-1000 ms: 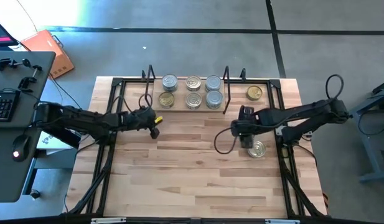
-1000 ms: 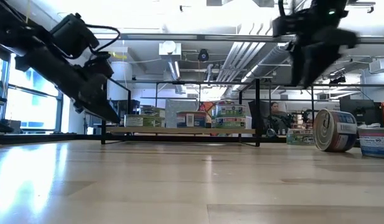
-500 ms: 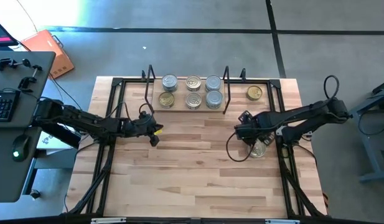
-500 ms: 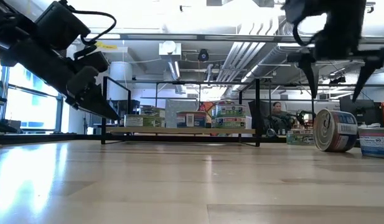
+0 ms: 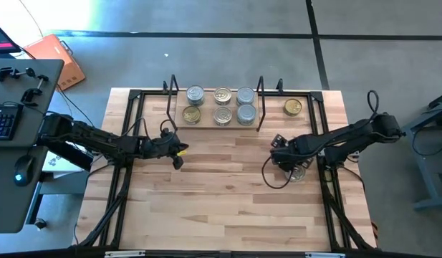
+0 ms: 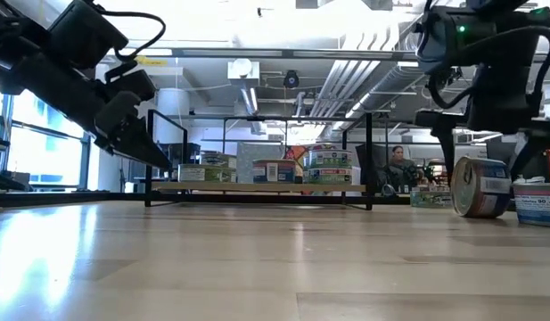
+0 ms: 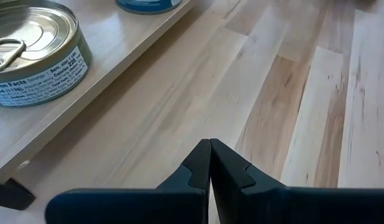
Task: Stack canned seafood by type on shelf
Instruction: Stack the blue-pink tuna can on top of the blue-pink tuna can on the shelf
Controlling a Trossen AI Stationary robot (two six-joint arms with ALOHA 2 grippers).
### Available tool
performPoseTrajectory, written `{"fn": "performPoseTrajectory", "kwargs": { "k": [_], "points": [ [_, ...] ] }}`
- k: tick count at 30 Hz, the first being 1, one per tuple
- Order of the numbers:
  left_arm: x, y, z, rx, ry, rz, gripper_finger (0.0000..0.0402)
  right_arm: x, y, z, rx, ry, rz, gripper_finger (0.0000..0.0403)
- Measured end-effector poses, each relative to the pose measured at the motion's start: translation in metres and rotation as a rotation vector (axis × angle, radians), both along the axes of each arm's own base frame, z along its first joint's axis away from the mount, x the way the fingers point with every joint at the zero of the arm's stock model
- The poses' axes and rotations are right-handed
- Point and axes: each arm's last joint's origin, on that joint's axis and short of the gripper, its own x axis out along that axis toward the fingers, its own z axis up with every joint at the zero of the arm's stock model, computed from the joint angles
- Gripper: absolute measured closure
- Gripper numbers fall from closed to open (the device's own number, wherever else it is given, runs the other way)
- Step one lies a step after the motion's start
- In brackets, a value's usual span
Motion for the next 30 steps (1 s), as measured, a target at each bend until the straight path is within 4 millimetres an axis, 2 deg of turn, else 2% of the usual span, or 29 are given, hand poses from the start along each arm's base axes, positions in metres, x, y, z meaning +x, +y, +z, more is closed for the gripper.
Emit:
{"fn": "performPoseTrajectory", "kwargs": {
  "k": [3, 8, 10, 13, 16, 18, 21, 25, 28, 30],
  "points": [
    [0.000, 0.000, 0.000, -0.001, -0.001, 0.000, 0.0402, 0.001, 0.000, 0.000, 0.004, -0.033, -0.058, 0.0133],
    [0.001, 0.000, 0.001, 0.004, -0.008, -0.006, 0.0402, 0.016, 0.002, 0.013, 0.042, -0.211, -0.232, 0.0224],
    [0.002, -0.001, 0.002, 0.020, -0.021, -0.023, 0.0402, 0.029, 0.004, 0.022, 0.089, -0.353, -0.307, 0.0224],
    [0.004, -0.008, 0.006, 0.070, -0.047, -0.095, 0.0402, 0.054, 0.007, 0.034, 0.210, -0.660, -0.463, 0.0224],
    [0.007, -0.021, 0.012, 0.138, -0.091, -0.192, 0.0402, 0.080, 0.011, 0.037, 0.376, -0.902, -0.613, 0.0224],
    [0.008, -0.030, 0.016, 0.194, -0.123, -0.235, 0.0402, 0.100, 0.016, 0.033, 0.479, -1.031, -0.676, 0.0224],
    [0.007, -0.042, 0.021, 0.270, -0.160, -0.273, 0.0402, 0.126, 0.028, 0.020, 0.585, -1.168, -0.662, 0.0224],
    [0.006, -0.050, 0.025, 0.306, -0.194, -0.312, 0.0396, 0.149, 0.039, -0.004, 0.604, -1.300, -0.637, 0.0224],
    [0.007, -0.054, 0.027, 0.310, -0.210, -0.410, 0.0368, 0.159, 0.043, -0.017, 0.600, -1.384, -0.630, 0.0224],
    [0.008, -0.057, 0.028, 0.295, -0.241, -0.478, 0.0334, 0.163, 0.044, -0.026, 0.606, -1.398, -0.632, 0.0224]
  ]
}}
